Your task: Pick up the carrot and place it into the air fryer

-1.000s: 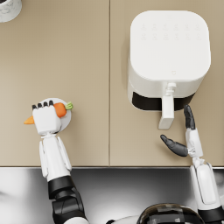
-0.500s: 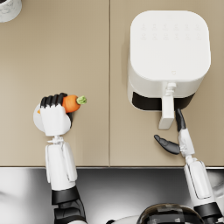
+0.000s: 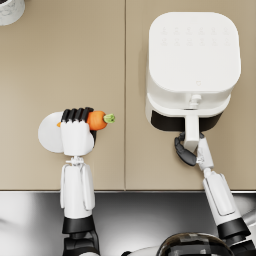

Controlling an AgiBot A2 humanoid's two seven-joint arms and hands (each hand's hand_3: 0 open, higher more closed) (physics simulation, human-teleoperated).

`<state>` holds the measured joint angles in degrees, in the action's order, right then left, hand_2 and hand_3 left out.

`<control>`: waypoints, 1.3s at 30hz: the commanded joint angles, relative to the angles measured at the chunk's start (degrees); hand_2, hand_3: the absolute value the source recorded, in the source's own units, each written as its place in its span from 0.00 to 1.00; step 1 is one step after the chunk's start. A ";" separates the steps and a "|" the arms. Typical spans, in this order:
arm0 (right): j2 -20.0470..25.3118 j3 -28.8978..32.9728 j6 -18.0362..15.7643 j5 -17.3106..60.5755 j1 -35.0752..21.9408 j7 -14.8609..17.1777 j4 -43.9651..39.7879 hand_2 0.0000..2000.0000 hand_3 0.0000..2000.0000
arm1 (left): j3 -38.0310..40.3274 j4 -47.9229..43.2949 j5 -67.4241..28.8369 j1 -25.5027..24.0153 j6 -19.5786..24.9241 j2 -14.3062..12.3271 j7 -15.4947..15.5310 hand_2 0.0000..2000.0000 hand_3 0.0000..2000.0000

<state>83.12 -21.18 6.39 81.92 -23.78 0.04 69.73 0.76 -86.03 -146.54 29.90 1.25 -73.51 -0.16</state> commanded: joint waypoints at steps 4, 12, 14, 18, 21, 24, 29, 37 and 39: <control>-9.19 -14.04 3.37 0.08 5.69 0.30 17.85 1.00 1.00 | -5.23 -1.83 0.01 2.20 -0.01 -0.78 -0.01 1.00 1.00; -29.68 -28.86 5.18 -0.06 11.96 0.74 44.16 1.00 1.00 | -17.50 -3.14 0.01 3.03 -0.01 -2.44 0.00 1.00 1.00; -3.39 -1.02 6.71 -0.10 38.30 0.50 48.54 1.00 1.00 | -22.90 -3.80 0.01 2.79 -0.03 -2.81 -0.01 1.00 1.00; -16.03 -2.68 -2.72 -0.18 32.40 0.50 38.83 1.00 1.00 | -29.34 -1.75 -0.01 6.30 0.02 -7.37 -0.01 1.00 1.00; -9.11 1.03 -2.80 -0.22 37.13 0.56 41.16 1.00 1.00 | -32.18 4.21 -0.06 11.32 -0.49 -12.74 -0.28 1.00 1.00; -6.89 2.71 -4.12 0.08 38.89 0.83 41.95 1.00 1.00 | -34.99 11.79 -0.03 15.32 -0.24 -16.35 -0.06 1.00 1.00; -5.87 3.71 -5.75 0.29 39.67 0.92 42.24 1.00 1.00 | -44.04 20.67 0.00 20.63 0.09 -16.24 0.05 1.00 1.00; -5.59 3.56 -4.70 0.31 39.79 0.94 42.45 1.00 1.00 | -46.68 20.65 -0.04 19.28 2.75 -12.35 0.07 0.00 0.18; -5.66 3.52 -4.60 0.33 39.99 0.94 42.70 1.00 1.00 | -39.34 12.13 0.08 15.39 4.83 -10.00 0.32 0.00 0.00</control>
<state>77.43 -17.65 1.77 82.25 16.26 0.97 112.48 -45.48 -68.90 -146.36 47.65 5.83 -86.92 0.40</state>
